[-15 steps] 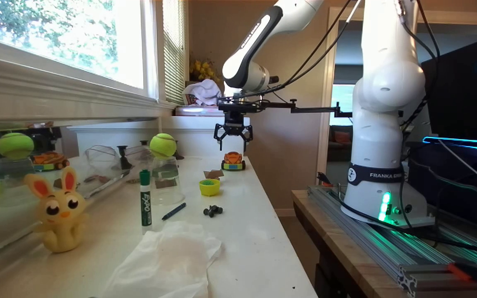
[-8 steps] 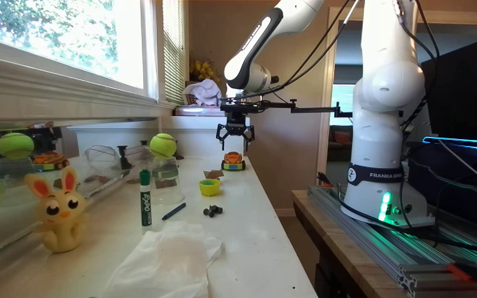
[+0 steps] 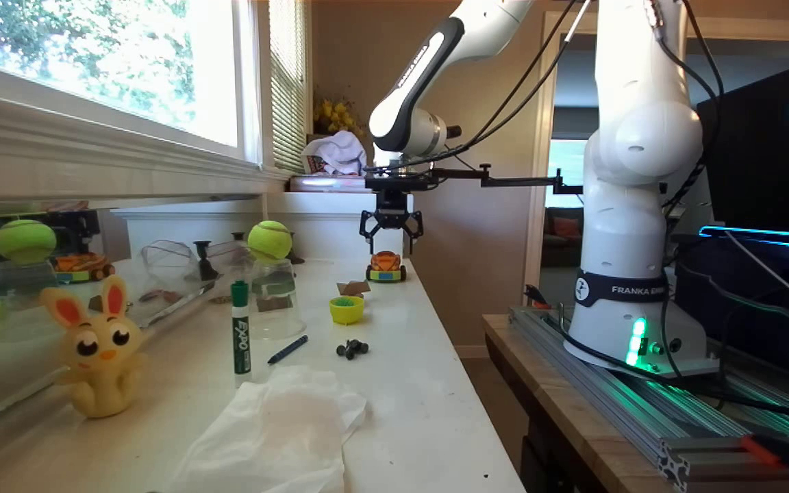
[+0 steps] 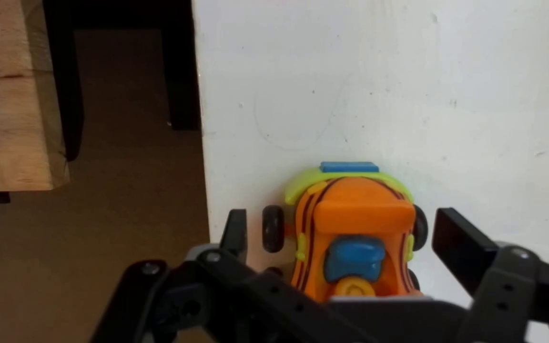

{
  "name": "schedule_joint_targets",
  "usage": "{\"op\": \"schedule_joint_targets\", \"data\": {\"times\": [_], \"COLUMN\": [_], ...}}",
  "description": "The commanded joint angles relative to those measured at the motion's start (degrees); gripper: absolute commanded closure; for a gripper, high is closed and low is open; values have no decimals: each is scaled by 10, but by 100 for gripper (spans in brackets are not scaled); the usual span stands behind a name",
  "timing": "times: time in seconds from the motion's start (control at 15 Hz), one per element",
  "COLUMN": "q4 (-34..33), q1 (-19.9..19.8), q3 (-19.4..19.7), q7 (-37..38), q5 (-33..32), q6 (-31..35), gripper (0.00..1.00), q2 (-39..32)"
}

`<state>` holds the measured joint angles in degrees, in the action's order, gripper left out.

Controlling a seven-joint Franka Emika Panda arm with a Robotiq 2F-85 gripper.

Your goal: Rotate the orange toy car 180 degrees

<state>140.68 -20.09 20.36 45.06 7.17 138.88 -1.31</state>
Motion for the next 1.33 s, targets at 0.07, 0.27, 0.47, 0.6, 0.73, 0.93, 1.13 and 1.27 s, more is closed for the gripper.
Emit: {"op": "schedule_joint_targets", "data": {"times": [0.07, 0.27, 0.47, 0.6, 0.73, 0.93, 1.13, 1.27], "q4": [-1, 4, 7, 3, -2, -5, -5, -5], "q1": [1, -2, -2, -1, 0, 0, 0, 1], "q3": [1, 4, 6, 5, 4, 6, 6, 4], "q7": [-1, -12, -17, -29, -41, -49, -52, -54], "q5": [0, 8, 7, 17, 26, 24, 29, 39], "q6": [-1, 34, 86, 105, 98, 80, 93, 96], "gripper": [0, 0, 0, 0, 0, 0, 0, 0], "q2": [0, -7, -13, -24, -32, -36, -41, -44]}}
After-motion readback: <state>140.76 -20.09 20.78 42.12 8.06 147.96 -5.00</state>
